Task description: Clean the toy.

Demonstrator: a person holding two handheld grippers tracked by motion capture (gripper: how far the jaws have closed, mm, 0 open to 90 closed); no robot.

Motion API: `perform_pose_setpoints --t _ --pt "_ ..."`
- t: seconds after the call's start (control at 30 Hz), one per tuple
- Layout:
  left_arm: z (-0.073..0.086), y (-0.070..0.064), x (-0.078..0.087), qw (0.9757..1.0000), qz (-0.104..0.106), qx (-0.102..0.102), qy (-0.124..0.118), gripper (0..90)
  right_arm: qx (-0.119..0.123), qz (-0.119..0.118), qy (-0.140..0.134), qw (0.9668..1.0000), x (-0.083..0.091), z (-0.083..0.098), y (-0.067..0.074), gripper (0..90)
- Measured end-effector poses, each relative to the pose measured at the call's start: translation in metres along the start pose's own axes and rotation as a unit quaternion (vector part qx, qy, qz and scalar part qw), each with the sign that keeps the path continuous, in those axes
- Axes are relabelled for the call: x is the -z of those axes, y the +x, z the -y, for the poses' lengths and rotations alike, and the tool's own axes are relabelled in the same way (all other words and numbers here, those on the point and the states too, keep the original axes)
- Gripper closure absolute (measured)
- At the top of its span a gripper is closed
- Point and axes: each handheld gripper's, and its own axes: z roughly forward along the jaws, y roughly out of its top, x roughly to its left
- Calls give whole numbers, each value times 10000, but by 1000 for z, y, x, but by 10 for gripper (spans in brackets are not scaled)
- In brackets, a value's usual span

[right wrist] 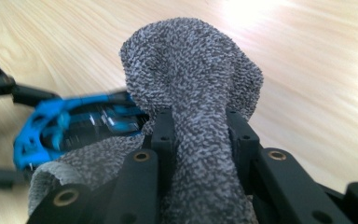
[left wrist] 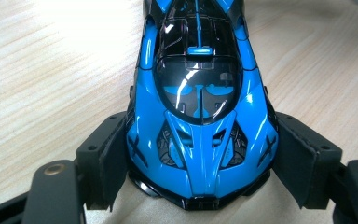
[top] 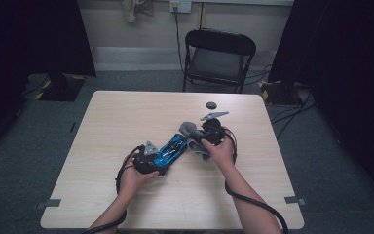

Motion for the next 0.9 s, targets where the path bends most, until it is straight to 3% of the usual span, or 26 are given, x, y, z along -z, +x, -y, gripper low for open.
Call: perform_pose_setpoints --t 0.13,0.33,0.43,0.5,0.6,0.7,0.9 --pt "0 0 0 10000 13 17 6 253 22 88 72 9999 18 21 -8 702" --pt "0 0 0 10000 25 28 8 250 195 172 289 9992 24 43 -7 692" --pt "0 0 0 10000 5 6 5 248 216 205 392 9988 23 56 -5 631" --pt "0 -1 -1 10000 3 13 0 247 166 171 360 9991 23 58 -4 606" --pt "0 -1 -1 10000 -8 -9 12 246 48 210 319 9993 25 59 -2 464" --pt "0 -1 -1 10000 -16 -15 18 243 106 233 283 9993 31 56 2 376" --pt "0 -1 -1 10000 -39 -49 29 239 -5 320 183 9993 41 54 5 381"
